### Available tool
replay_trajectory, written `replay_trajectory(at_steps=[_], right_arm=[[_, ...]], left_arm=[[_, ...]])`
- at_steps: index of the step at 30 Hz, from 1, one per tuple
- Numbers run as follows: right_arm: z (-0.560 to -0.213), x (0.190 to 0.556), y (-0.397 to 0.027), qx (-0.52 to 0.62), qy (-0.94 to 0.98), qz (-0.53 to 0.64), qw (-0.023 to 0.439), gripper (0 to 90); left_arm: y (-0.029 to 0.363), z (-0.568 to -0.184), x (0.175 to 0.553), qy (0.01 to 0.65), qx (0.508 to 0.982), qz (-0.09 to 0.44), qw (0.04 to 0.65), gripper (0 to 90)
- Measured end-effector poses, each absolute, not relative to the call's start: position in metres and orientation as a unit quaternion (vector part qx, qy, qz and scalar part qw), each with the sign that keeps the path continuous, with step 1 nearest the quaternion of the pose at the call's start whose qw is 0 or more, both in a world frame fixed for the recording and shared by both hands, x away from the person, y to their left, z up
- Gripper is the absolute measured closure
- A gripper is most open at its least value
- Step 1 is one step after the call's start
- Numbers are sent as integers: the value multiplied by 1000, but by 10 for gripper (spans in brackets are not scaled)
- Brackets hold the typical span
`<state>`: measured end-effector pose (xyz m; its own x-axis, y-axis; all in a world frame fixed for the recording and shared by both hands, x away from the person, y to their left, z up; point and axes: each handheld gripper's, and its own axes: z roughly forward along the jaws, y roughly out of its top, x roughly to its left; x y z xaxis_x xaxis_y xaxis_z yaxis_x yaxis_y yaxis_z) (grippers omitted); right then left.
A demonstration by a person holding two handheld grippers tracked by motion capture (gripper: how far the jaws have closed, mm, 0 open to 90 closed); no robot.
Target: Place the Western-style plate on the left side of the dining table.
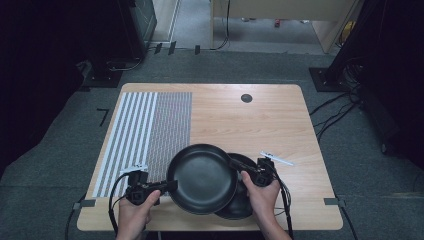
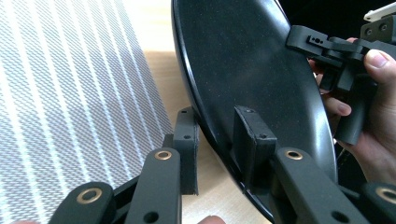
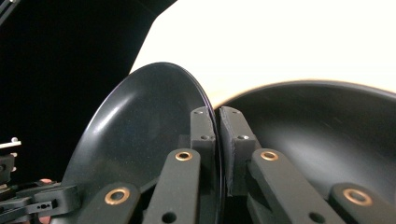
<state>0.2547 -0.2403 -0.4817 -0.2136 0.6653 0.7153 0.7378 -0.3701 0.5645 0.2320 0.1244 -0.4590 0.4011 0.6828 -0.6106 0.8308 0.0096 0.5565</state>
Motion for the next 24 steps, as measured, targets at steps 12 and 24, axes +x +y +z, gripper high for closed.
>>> replay_trajectory(at_steps=[12,24], right_arm=[[-465,301,-191,-604,-583,-541,49,847],[-460,354,-139,-596,-604,-525,65,841]], left_arm=[[172,-445,250,571,670,-62,470,722],[214,-448,280,603,640,-63,472,724]])
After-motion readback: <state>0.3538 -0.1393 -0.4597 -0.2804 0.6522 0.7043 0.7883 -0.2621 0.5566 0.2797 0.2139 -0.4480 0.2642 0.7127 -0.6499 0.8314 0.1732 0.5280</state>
